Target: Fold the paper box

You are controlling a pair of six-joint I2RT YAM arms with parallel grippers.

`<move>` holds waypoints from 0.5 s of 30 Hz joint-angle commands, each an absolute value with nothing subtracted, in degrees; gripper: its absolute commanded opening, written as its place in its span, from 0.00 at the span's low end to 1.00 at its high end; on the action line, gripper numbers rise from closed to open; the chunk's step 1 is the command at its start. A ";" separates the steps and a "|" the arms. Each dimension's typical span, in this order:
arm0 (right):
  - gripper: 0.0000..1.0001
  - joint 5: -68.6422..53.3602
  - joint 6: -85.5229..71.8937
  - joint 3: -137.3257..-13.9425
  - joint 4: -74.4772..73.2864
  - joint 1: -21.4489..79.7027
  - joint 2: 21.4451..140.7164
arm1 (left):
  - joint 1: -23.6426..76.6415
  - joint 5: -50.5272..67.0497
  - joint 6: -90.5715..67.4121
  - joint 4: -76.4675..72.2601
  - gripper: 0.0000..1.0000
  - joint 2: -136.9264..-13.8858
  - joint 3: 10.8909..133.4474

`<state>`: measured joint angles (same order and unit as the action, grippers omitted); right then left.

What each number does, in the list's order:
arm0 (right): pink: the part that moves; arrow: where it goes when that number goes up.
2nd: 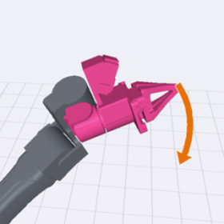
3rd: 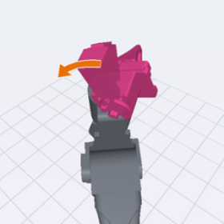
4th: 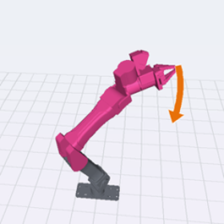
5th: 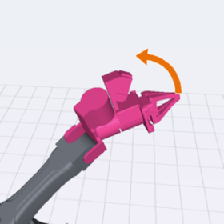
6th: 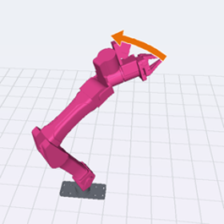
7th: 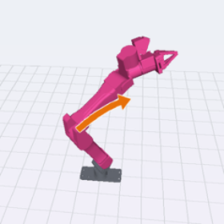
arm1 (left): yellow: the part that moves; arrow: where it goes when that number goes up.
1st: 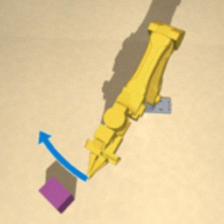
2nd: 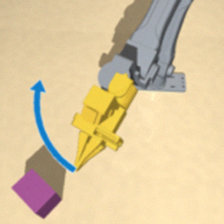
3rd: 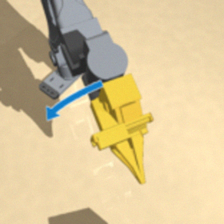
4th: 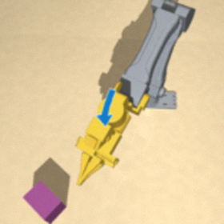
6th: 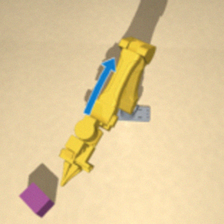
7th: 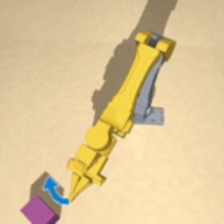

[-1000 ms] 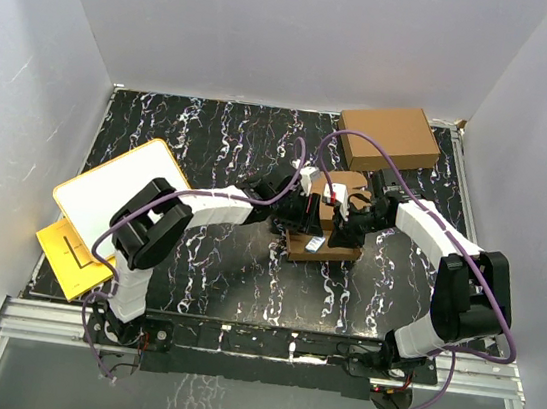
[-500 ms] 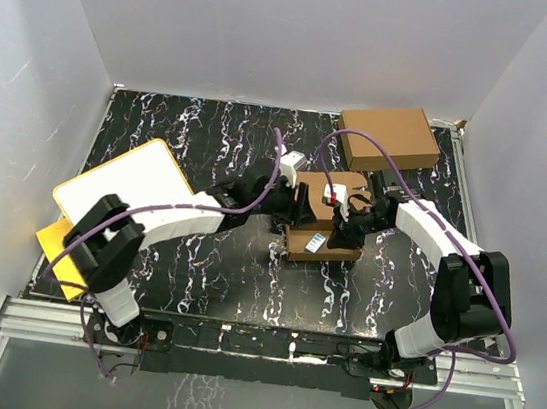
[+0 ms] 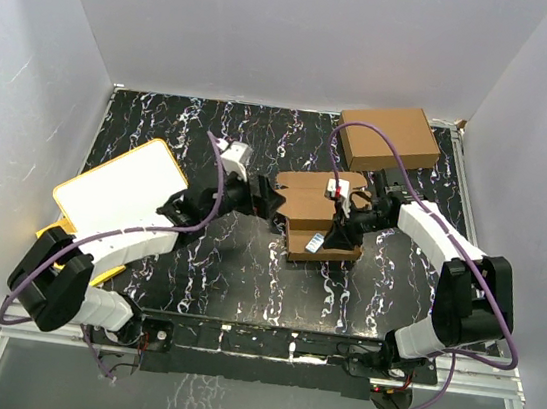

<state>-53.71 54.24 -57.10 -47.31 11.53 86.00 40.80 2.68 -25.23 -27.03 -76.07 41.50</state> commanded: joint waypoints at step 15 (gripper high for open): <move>0.34 -64.14 50.13 -59.86 -43.69 8.32 83.45 | 22.73 36.64 -36.27 -18.07 0.65 -99.07 59.07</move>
